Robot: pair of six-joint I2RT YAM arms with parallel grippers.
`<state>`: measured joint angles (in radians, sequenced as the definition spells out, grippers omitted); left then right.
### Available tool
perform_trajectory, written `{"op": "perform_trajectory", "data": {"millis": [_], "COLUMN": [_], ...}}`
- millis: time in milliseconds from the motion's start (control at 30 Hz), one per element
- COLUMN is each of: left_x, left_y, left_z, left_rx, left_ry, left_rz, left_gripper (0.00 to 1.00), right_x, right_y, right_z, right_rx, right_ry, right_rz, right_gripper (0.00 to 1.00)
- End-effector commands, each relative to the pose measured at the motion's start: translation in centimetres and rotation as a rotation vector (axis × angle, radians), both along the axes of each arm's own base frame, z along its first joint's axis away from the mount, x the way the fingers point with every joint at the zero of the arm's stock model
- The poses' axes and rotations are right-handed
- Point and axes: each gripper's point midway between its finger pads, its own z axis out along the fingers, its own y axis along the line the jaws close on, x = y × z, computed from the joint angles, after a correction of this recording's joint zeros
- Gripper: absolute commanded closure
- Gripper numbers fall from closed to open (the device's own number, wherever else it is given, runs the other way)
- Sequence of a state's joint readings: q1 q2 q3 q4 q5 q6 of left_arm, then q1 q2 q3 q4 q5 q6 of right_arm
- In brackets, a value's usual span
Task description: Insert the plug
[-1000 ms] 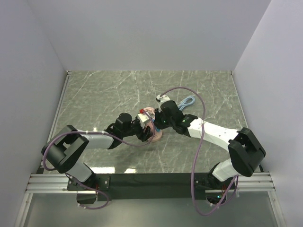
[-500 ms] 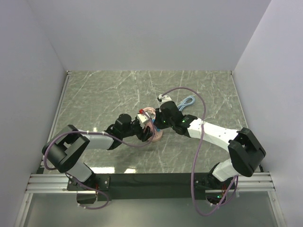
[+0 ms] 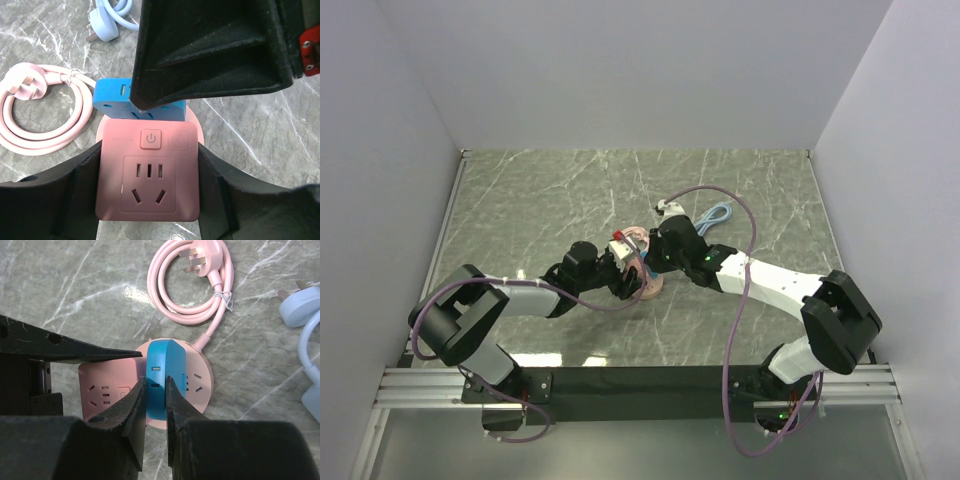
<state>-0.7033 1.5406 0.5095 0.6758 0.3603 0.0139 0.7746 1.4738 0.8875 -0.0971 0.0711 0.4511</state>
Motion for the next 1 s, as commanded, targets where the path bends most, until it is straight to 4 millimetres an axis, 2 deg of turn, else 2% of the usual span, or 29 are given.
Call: {"op": "perform_trajectory", "data": {"millis": [0,133,433,967], "left_x": [-0.7,-0.7,-0.4,-0.5], "left_y": [0.7,0.7,0.8,0.9], "left_z": [-0.7,-0.6,-0.9,-0.7], "left_rx": [0.006,0.004,0.015,0.007], "left_ry": [0.051,0.047,0.049,0.045], "left_rz": [0.035,0.028,0.045,0.046], "left_gripper": [0.99,0.99,0.99,0.99], "right_x": [-5.4,-6.2,-6.9,-7.8], "right_y": [-4.1,-4.7,-5.3,-6.1], "right_z": [-7.3,-8.0,-7.7,-9.9], "right_rx": [-0.204,-0.212,-0.209,-0.26], "right_ry": [0.245,0.261,0.256,0.311], "right_rz": [0.005,-0.005,-0.02,-0.042], "right_gripper": [1.0,1.0,1.0,1.0]}}
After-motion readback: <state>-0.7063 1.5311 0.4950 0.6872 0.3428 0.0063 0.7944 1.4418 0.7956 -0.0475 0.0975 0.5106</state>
